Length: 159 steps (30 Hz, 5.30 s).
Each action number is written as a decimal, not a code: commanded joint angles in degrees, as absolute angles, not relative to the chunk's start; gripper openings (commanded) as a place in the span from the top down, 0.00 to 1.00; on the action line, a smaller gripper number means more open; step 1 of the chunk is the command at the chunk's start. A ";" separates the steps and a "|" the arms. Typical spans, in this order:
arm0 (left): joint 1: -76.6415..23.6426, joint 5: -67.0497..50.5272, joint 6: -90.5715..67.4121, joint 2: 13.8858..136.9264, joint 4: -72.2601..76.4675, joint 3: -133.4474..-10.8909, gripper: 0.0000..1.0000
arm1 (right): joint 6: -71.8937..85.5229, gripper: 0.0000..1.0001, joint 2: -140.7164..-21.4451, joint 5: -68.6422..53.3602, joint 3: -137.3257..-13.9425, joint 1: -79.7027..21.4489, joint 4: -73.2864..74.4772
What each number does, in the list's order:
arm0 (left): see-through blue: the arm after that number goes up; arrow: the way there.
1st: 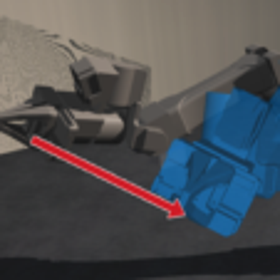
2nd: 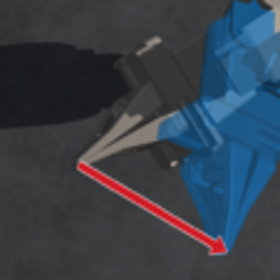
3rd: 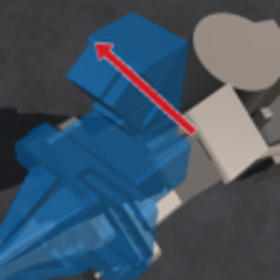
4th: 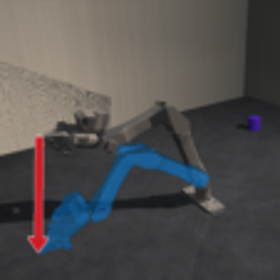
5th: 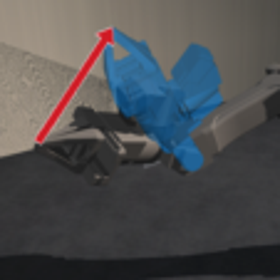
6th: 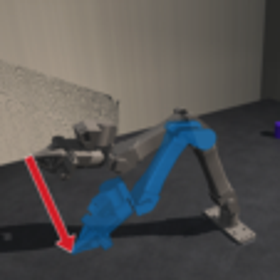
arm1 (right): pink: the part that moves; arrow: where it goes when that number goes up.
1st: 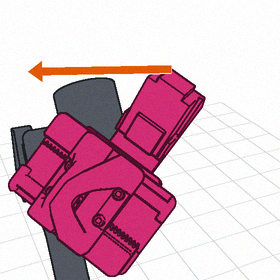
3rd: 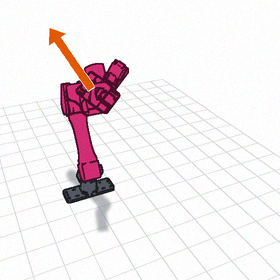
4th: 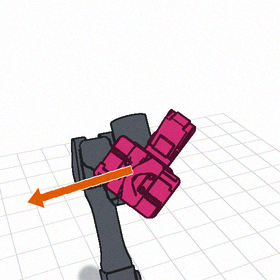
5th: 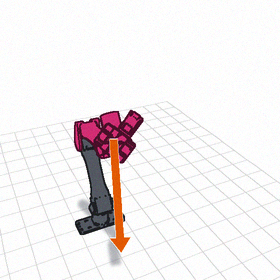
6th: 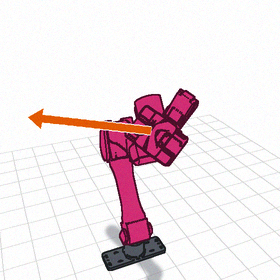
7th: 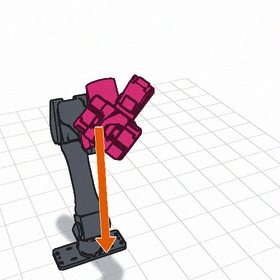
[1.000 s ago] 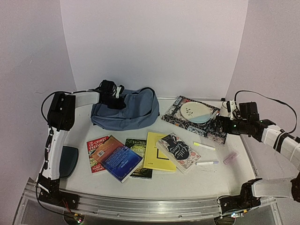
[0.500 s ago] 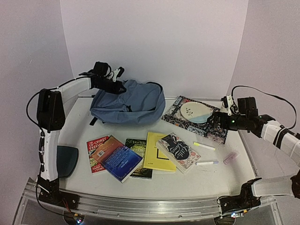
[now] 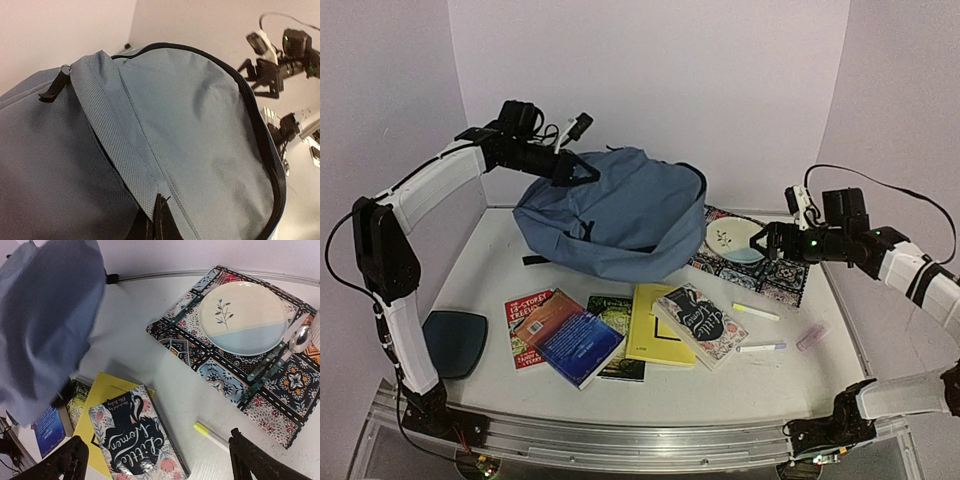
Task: Pack the student bag
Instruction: Place the student bag on the book, then pass from the left arm to the right, then grab the student bag from the lower front pocket, then unzip the lower front pocket of the student bag.
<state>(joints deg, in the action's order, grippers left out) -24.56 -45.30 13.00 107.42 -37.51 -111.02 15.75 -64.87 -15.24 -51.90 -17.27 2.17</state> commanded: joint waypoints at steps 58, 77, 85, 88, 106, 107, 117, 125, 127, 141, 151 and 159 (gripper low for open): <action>-53.35 -9.18 24.21 92.80 -16.96 -66.64 1.00 | 19.47 0.02 -105.89 -24.04 -72.59 -26.13 3.60; -53.35 -9.92 23.61 92.79 -13.86 -65.46 0.99 | 21.25 0.02 -115.62 -31.57 -77.90 -25.88 0.65; -53.35 -10.03 22.21 92.89 -12.38 -65.13 0.89 | 20.76 0.67 -115.48 -36.35 -78.55 -25.85 0.53; -53.35 -9.71 21.11 93.04 -11.71 -65.61 0.83 | 20.47 0.94 -113.46 -36.52 -77.86 -25.84 -1.09; -44.65 -21.24 -18.56 97.73 -6.33 -73.89 0.38 | 19.56 1.00 -107.22 -36.67 -74.16 -26.35 -3.63; -44.45 -22.69 -20.73 98.36 -5.83 -73.94 0.38 | 19.65 1.00 -107.06 -36.54 -74.00 -26.37 -3.77; -44.38 -31.75 -31.82 105.75 -4.04 -76.93 0.50 | 20.20 1.00 -105.63 -35.82 -73.48 -26.78 -4.57; -44.38 -34.87 -33.08 108.43 -3.79 -78.40 0.67 | 20.39 1.00 -105.16 -35.68 -73.13 -27.09 -4.93; -44.38 -34.94 -33.29 108.66 -3.74 -78.48 0.71 | 20.49 1.00 -104.99 -35.62 -72.93 -27.16 -4.99; -43.50 -32.01 -34.72 102.37 -3.60 -71.93 1.00 | 20.04 1.00 -103.83 -33.20 -72.06 -27.14 -5.19; -42.24 -29.94 -36.25 93.23 -5.91 -61.98 1.00 | 20.51 1.00 -103.24 -30.29 -71.27 -25.17 -4.92; -41.59 -21.50 -32.96 84.15 -16.56 -56.65 1.00 | 21.51 1.00 -103.49 -28.41 -72.22 -22.48 -4.57</action>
